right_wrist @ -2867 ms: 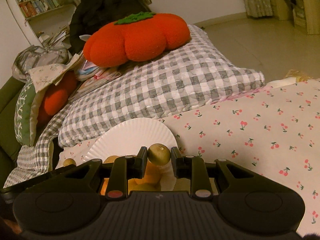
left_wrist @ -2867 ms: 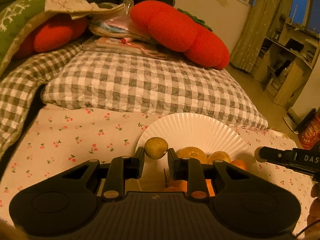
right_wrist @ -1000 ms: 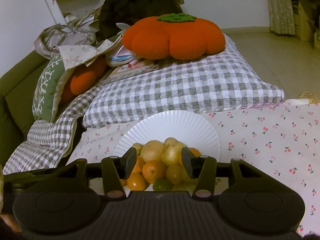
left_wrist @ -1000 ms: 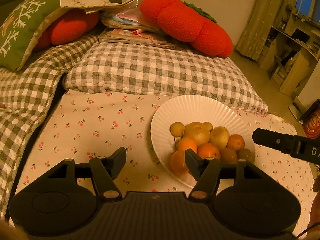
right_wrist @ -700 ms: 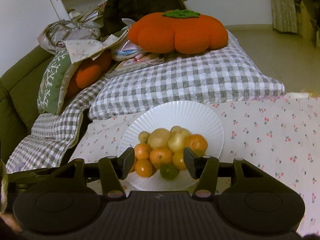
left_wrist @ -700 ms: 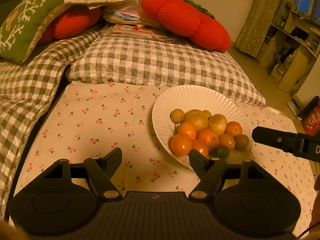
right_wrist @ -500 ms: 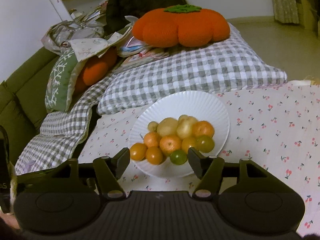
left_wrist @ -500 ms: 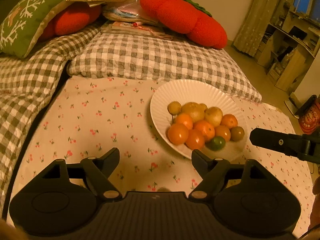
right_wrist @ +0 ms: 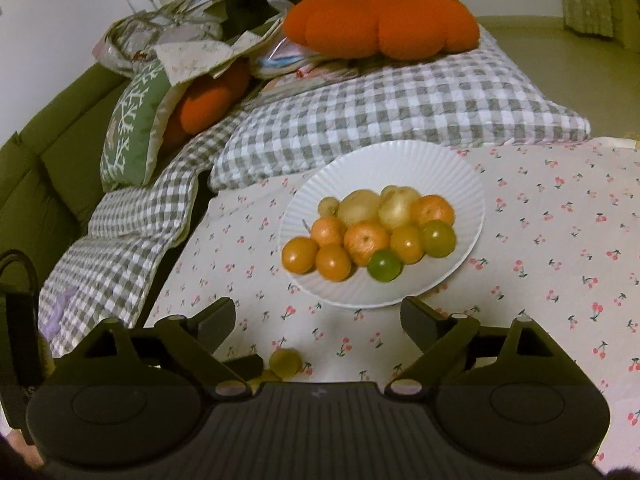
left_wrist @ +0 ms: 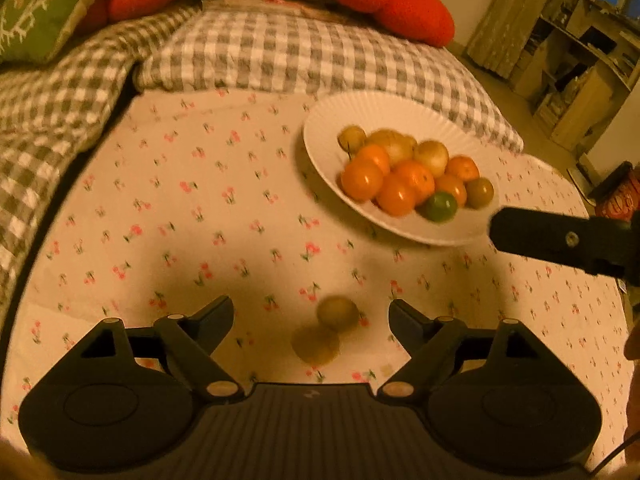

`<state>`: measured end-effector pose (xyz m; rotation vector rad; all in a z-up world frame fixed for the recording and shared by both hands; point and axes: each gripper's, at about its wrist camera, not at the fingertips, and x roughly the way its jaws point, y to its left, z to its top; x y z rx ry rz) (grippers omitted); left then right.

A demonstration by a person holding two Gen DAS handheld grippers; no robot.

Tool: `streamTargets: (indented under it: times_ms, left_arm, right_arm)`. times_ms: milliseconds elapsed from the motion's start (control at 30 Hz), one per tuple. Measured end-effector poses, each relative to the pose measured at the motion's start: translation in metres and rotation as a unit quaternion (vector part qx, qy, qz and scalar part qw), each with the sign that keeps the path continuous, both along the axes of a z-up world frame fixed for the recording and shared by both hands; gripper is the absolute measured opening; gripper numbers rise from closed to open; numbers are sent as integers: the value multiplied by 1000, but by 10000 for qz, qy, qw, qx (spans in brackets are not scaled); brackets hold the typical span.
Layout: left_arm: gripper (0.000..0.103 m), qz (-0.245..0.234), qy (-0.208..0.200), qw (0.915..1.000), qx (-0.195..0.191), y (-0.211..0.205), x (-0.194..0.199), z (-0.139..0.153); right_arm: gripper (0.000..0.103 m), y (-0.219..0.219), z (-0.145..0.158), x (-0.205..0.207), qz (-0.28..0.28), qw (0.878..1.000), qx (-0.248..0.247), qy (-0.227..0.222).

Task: Organize fruits
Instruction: 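Withdraw both open grippers from the plate toward the remaining fruits, then grasp the brown round fruit with the left gripper while the right reaches toward the small yellow fruit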

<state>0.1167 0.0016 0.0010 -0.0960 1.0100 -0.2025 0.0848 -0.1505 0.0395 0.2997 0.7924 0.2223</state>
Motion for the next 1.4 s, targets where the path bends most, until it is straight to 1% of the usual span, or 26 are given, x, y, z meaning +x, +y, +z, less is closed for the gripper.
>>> streamTargets:
  times_ms: [67, 133, 200, 333, 600, 667, 767, 867, 933, 1000, 1067, 1133, 1200, 1400]
  left_arm:
    - [76, -57, 52, 10000, -14, -2, -2, -3]
    - [75, -103, 103, 9999, -27, -4, -3, -4]
    - [75, -152, 72, 9998, -55, -5, -5, -4]
    - [75, -265, 59, 9995, 139, -11, -6, -8]
    - [72, -327, 201, 9990, 246, -12, -3, -18]
    - [69, -343, 223, 9987, 298, -13, -2, -20]
    - [62, -380, 279, 9984, 319, -13, 0, -24]
    - [50, -420, 346, 9982, 266, -13, 1, -28]
    - [38, -450, 416, 9980, 178, -12, 3, -30]
    - [31, -446, 492, 9977, 92, -11, 4, -33]
    - [27, -474, 437, 9979, 101, -12, 3, -33]
    - [15, -482, 420, 9979, 105, -13, 2, -32]
    - [15, -454, 430, 9980, 56, -11, 3, -33]
    - [14, -442, 411, 9981, 90, -12, 3, -32]
  right_arm:
    - [93, 5, -2, -1, 44, 9999, -89, 44]
    - [93, 9, -4, -2, 104, 9998, -174, 82]
    - [94, 13, -6, -3, 189, 9995, -225, 98]
    - [96, 21, -11, -3, 250, 9991, -286, 162]
    - [96, 33, -23, 0, 404, 9975, -480, 327]
    - [96, 34, -25, 0, 392, 9972, -524, 354]
    - [96, 34, -27, 0, 388, 9970, -564, 369]
    - [96, 33, -29, 1, 368, 9969, -590, 375]
    - [96, 33, -30, 2, 354, 9968, -600, 388]
    - [95, 32, -30, 2, 352, 9967, -611, 397]
    - [94, 32, -30, 2, 360, 9967, -615, 398]
    - [94, 32, -30, 2, 377, 9967, -606, 388]
    - [93, 33, -30, 2, 411, 9966, -596, 388]
    - [86, 32, -32, 4, 424, 9966, -563, 432]
